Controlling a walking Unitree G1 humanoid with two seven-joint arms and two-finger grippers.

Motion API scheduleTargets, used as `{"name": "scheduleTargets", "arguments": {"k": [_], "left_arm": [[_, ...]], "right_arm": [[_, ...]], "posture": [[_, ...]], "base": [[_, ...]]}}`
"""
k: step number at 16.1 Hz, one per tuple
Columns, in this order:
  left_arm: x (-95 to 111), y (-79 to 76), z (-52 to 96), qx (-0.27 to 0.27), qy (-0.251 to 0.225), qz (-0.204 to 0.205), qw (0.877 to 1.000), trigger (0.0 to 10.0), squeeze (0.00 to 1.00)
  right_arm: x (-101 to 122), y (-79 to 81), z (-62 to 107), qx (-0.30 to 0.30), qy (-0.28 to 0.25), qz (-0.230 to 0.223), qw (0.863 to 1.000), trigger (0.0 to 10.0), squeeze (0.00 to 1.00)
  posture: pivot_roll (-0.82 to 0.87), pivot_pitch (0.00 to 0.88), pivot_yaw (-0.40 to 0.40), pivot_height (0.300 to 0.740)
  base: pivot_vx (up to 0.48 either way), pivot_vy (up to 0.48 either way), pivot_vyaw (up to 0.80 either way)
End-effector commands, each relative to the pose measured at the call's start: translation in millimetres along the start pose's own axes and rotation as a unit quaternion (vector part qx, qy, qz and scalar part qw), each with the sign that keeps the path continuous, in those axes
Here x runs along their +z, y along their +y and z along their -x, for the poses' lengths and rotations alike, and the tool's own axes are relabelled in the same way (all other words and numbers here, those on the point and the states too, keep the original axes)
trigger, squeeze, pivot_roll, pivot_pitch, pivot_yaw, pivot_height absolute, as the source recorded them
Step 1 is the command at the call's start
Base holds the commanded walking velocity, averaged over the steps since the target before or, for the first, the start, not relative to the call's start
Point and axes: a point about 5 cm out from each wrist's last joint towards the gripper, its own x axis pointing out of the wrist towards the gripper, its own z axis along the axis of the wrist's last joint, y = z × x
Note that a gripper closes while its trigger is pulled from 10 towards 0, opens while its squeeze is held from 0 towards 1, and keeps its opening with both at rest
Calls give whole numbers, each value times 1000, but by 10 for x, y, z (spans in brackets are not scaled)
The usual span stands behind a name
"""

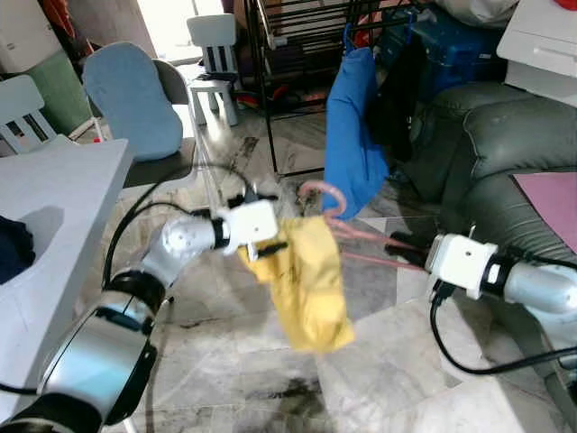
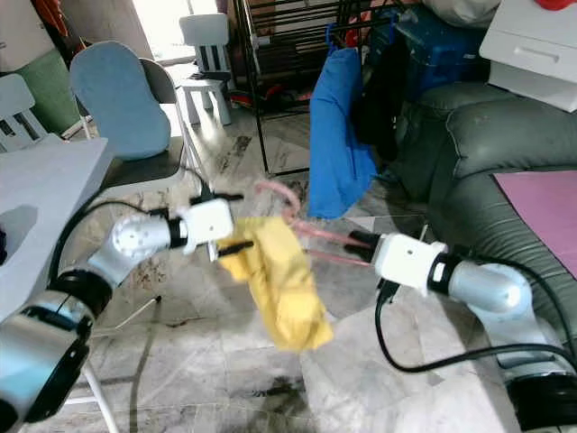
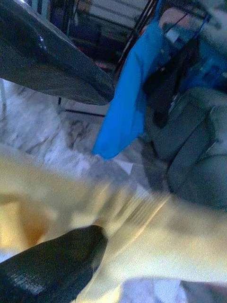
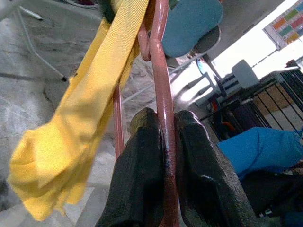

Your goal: Hang hanger

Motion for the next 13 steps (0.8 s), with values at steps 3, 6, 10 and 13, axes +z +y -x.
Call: {"name": "scheduleTargets", "arguments": {"k": [3,6,10,13], "left_arm": [[-35,33,32,-2,10,8,1000,10000,0],[-86,-74,36,-50,18,13,999,4549,0],[-180,-128,72,-77,51,13,996,0,0],[-203,-101,85,-74,62,21,995,0,0]], "right_arm": [[144,-17,-30,-2,-33,29,999,10000,0],[164,-55,-41,-6,-39,41,998,10000,0],[197,-85,-44,-9,-44,49,998,10000,0],[184,-58,-29,-4,-41,55,998,10000,0]], "posture": [[-240,0,119,740],[-241,0,113,740],[-247,0,113,740],[-252,0,115,740]], "base": [[0,0,0],[0,0,0],[0,0,0],[0,0,0]]}}
